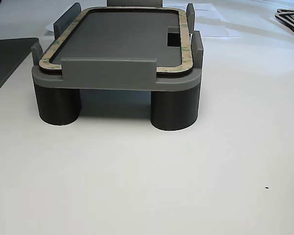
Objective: Move top rectangular frame to the holder.
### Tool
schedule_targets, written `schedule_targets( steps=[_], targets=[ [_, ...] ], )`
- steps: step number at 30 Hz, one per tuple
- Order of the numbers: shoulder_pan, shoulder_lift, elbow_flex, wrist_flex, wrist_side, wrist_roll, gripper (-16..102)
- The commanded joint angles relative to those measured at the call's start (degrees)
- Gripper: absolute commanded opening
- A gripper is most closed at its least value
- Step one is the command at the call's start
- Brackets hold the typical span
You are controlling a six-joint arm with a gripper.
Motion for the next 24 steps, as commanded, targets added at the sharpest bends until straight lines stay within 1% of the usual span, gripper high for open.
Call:
schedule_targets(
  steps=[1,8,14,17,21,24],
  targets=[
    [-3.87,15.12,17.75,-8.79,-2.2,-29.27,100],
    [-20.21,34.54,30.32,-11.69,-16.17,-51.15,100],
    [-33.4,45.09,37.79,-11.6,-26.54,-66.71,100],
    [-37.97,50.89,46.32,-15.73,-31.64,-70.84,100],
    [-38.32,59.5,58.01,-19.25,-32.17,-71.28,100],
    [-38.06,65.57,64.34,-19.95,-32.17,-71.63,100]
  ],
)
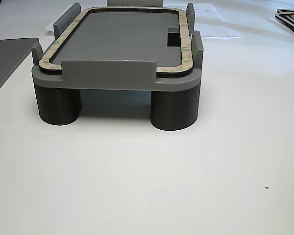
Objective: Move top rectangular frame to the holder.
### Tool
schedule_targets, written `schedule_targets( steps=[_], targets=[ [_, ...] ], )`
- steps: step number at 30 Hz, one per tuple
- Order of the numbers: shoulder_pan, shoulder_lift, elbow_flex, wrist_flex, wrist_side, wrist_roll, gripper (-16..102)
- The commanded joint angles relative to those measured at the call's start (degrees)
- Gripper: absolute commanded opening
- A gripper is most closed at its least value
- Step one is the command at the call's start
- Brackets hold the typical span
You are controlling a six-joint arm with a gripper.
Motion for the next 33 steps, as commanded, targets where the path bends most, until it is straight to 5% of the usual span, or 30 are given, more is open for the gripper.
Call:
schedule_targets(
  steps=[1,8,33],
  targets=[
    [-0.53,7.12,7.12,-0.97,0.35,-0.62,100],
    [4.39,6.94,11.78,-1.32,7.12,1.76,100],
    [4.22,7.12,11.78,-1.05,8.26,2.46,100]
  ],
)
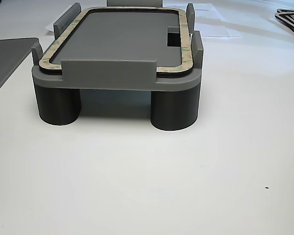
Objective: Move top rectangular frame to the holder.
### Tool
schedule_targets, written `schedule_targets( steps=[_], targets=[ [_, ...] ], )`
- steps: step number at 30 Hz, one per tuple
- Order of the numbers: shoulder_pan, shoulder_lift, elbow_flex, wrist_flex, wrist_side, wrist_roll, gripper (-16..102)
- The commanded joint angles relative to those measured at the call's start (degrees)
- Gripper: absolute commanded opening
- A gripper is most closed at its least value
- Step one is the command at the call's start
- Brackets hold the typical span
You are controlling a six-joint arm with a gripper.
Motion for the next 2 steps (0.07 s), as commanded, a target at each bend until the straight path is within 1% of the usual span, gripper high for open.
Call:
schedule_targets(
  steps=[1,2],
  targets=[
    [-0.62,1.32,-1.32,-0.35,0.09,0.0,100],
    [-0.62,1.32,-1.32,-0.35,0.09,0.0,100]
  ],
)
